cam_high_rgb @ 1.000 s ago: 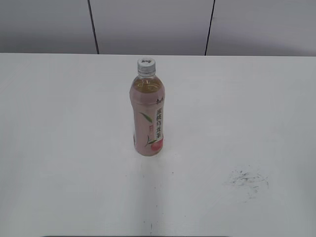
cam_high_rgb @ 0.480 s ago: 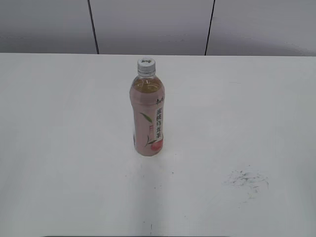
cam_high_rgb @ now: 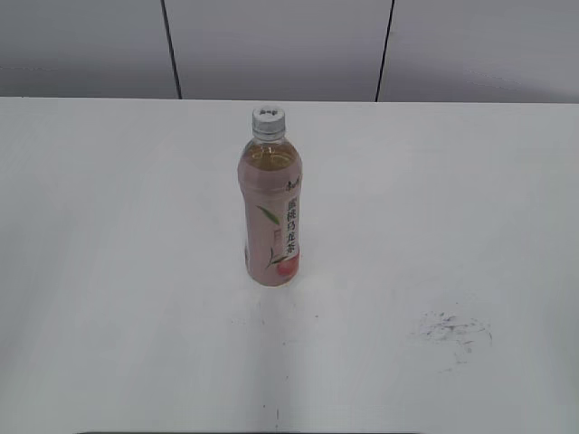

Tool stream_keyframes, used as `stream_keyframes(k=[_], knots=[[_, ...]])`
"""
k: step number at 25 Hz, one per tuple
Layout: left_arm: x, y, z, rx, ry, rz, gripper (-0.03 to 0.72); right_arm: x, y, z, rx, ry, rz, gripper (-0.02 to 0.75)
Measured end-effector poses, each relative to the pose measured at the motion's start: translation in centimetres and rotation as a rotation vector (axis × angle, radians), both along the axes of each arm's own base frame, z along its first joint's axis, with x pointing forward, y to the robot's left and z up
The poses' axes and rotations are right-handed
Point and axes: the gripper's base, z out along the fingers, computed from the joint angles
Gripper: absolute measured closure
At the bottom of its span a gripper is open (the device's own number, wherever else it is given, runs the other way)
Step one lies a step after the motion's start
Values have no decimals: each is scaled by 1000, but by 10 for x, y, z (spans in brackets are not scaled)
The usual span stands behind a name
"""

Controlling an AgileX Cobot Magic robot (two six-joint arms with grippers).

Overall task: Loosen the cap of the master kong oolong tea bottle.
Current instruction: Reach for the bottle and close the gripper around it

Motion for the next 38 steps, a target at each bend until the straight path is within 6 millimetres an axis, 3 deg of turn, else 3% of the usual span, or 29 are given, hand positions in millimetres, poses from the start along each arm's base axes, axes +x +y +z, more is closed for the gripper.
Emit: stream_keyframes(k=[5, 11, 17, 20, 26, 31, 34, 38], knots=[[52, 3, -33, -54, 16, 40, 335, 0, 0, 0, 3, 0, 2, 167], [89, 5, -80, -53, 23, 87, 343, 0, 1, 0, 14, 2, 10, 167], [128, -19, -100, 56, 30, -65, 346, 0, 2, 0, 21, 3, 15, 167], [150, -37, -126, 21, 104, -136, 337, 0, 2, 0, 22, 3, 16, 167], [169, -74, -164, 24, 42, -442, 249, 0, 2, 0, 25, 3, 16, 167], [167, -91, -209, 51, 200, -645, 113, 0, 2, 0, 29, 4, 15, 167], [170, -95, -219, 56, 235, -690, 88, 0, 2, 0, 30, 4, 14, 167], [185, -105, -214, 40, 186, -757, 85, 0, 2, 0, 31, 4, 14, 167]])
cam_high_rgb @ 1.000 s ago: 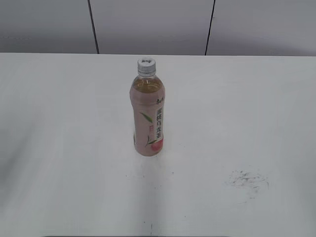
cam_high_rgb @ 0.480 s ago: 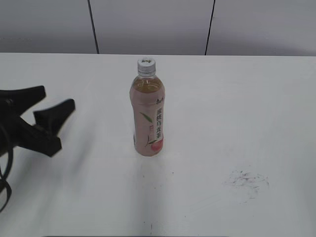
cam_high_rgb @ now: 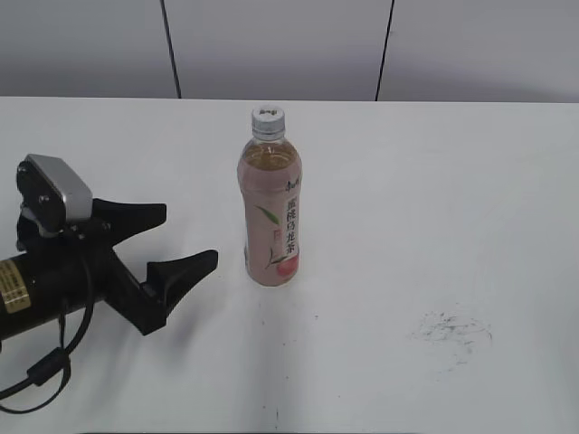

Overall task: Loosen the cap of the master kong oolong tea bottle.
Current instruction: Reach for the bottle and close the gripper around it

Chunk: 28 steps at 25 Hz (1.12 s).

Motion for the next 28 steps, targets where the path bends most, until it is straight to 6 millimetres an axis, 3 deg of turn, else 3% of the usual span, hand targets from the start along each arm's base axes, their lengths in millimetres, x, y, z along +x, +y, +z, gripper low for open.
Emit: stream_keyframes(k=[10, 20, 28], knots=[[27, -30, -16, -50, 35, -101, 93, 0, 0, 0, 1, 0, 0, 167], [58, -71, -3, -123, -66, -119, 93, 0, 0, 0, 7, 1, -4, 167], [71, -87, -15, -144, -52, -98, 129, 0, 0, 0, 28, 4, -10, 167]])
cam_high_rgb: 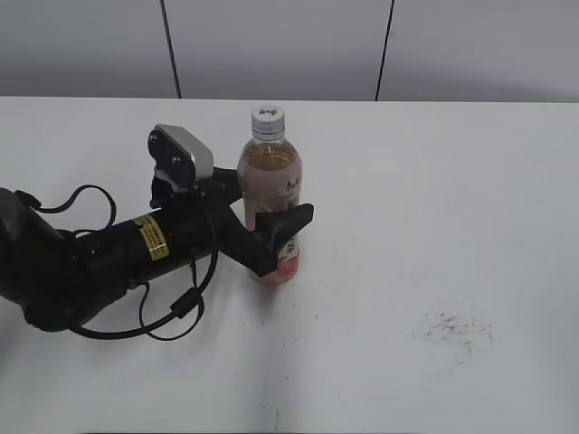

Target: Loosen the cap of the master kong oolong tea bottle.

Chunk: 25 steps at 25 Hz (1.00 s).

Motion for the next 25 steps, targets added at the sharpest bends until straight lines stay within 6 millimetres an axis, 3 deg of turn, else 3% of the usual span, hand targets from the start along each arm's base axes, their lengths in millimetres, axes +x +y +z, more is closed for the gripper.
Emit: stream_keyframes(k=[5, 14, 25], knots=[[2, 0, -3, 1, 7, 10, 302, 0, 2, 0, 20, 3, 13, 167], [0, -2, -2, 18, 0, -21, 302, 0, 4, 0, 41, 6, 26, 167], [-17, -23, 2, 55, -4, -120, 302, 0, 7, 0, 63, 15, 58, 167]])
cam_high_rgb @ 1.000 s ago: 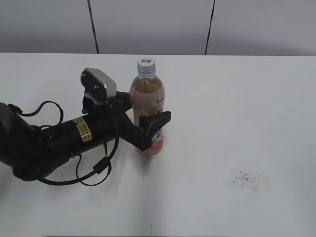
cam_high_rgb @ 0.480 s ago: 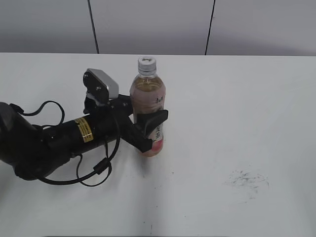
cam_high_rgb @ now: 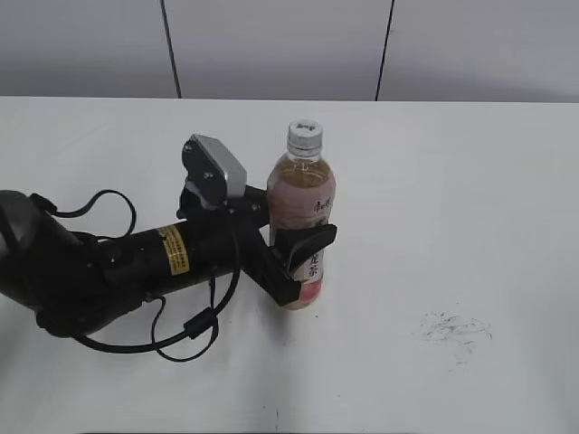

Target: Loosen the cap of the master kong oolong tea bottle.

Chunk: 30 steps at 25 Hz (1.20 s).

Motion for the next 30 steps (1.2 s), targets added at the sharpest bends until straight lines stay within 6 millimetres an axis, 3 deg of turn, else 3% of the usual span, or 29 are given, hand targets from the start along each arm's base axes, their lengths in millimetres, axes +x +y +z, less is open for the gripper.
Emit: stream_keyframes(k=[4, 8, 12, 16, 22, 26, 30], knots=[[0, 0, -3, -19, 1, -1, 302, 18, 10, 12, -7, 70, 102, 167], [-1, -1, -5, -17, 0, -17, 302, 56, 22, 40, -20, 181, 198, 183], [-3, -3, -8, -30, -11, -51, 302, 112, 39, 64, -10, 319, 338, 247], [-4, -3, -8, -29, -14, -65, 302, 172, 59, 73, -6, 475, 465, 281], [-4, -3, -8, -28, -15, -68, 302, 226, 119, 85, -157, 542, 607, 288], [-4, -3, -8, -29, -16, -70, 302, 253, 171, 84, -275, 560, 631, 288], [-5, -3, -8, -29, -16, -71, 302, 277, 207, 80, -305, 563, 630, 289]])
